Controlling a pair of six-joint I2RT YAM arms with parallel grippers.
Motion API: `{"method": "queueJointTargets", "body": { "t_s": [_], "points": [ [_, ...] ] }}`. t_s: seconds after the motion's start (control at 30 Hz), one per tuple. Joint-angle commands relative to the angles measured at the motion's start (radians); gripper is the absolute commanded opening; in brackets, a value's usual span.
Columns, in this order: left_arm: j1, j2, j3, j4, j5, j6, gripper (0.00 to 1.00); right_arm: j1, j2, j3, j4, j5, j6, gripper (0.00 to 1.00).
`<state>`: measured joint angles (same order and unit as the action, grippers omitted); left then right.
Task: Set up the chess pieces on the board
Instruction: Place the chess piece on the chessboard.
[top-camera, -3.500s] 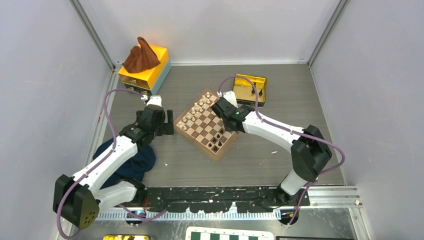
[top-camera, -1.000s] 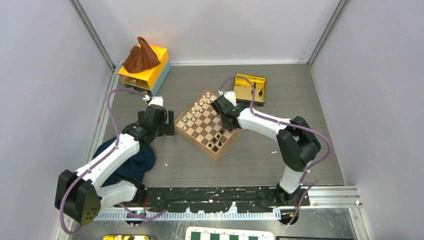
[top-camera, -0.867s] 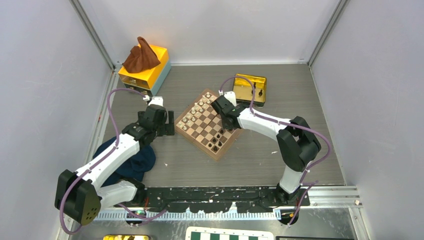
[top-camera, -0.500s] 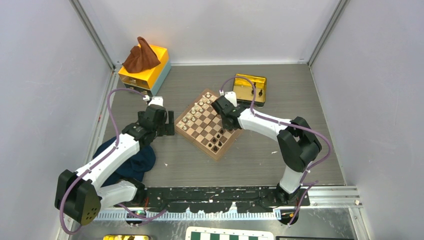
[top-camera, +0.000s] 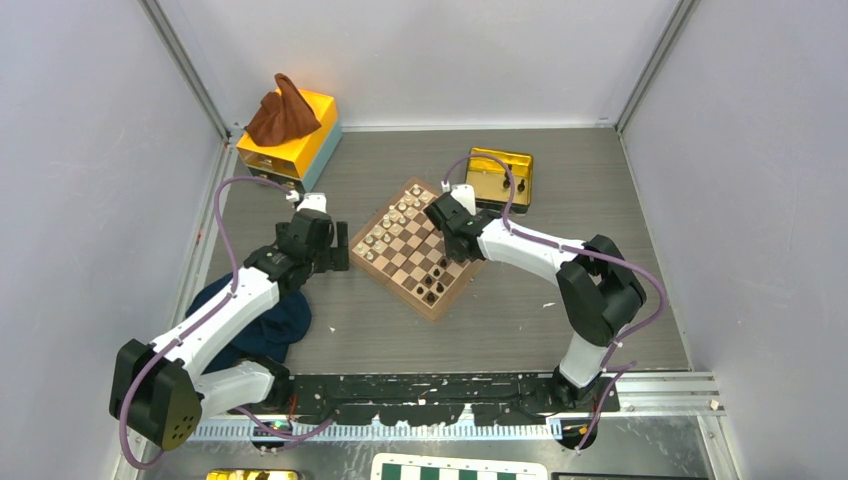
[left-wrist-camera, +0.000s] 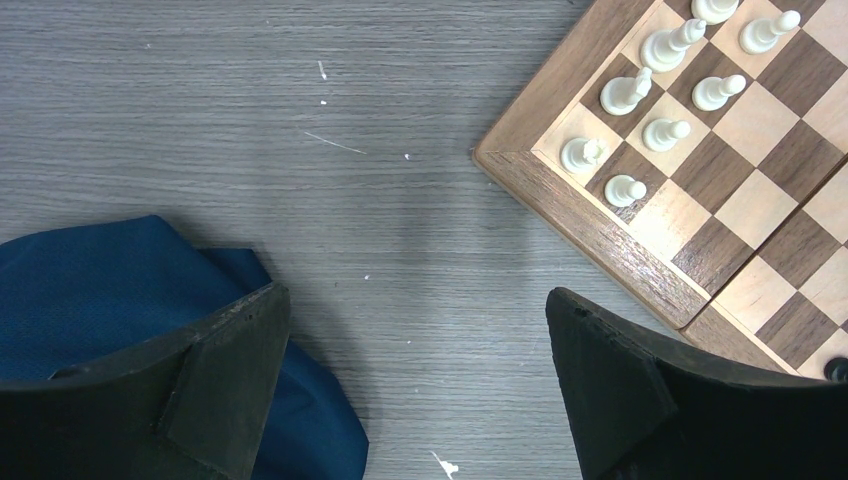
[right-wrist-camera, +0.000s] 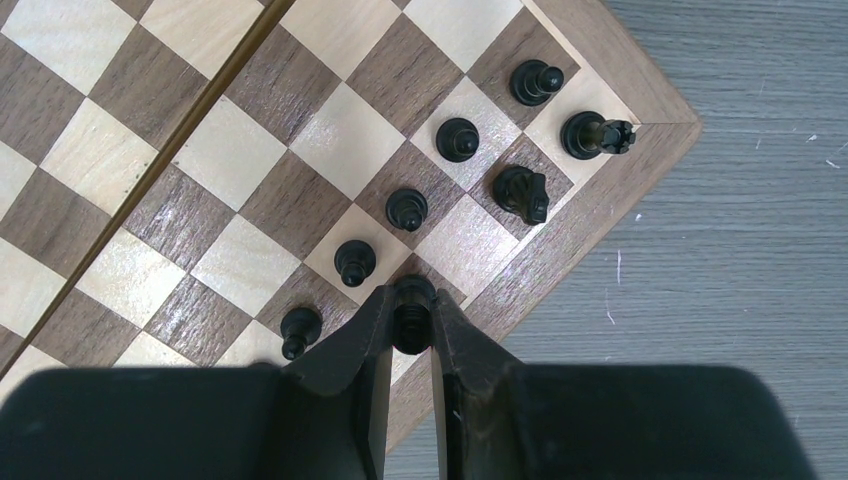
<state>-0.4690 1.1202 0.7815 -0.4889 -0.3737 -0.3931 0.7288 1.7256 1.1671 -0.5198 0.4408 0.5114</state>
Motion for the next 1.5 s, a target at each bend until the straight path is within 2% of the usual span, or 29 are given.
{"method": "queueJointTargets", "body": {
  "t_s": [0.0, 0.63, 1.1, 1.47],
  "points": [
    [0.004, -0.008, 0.038, 0.016, -0.004, -0.012, 1.00, -0.001, -0.022, -0.026, -0.028, -0.037, 0.029, 0.01],
    [0.004, -0.008, 0.038, 0.017, 0.001, -0.013, 1.00, 0.000, -0.038, -0.047, -0.037, -0.030, 0.038, 0.01],
    [0.004, -0.007, 0.036, 0.021, 0.002, -0.013, 1.00, 0.001, -0.040, -0.043, -0.043, -0.027, 0.041, 0.21],
    [0.004, -0.005, 0.036, 0.022, 0.002, -0.013, 1.00, 0.000, -0.041, -0.040, -0.049, -0.024, 0.039, 0.26]
  ]
}}
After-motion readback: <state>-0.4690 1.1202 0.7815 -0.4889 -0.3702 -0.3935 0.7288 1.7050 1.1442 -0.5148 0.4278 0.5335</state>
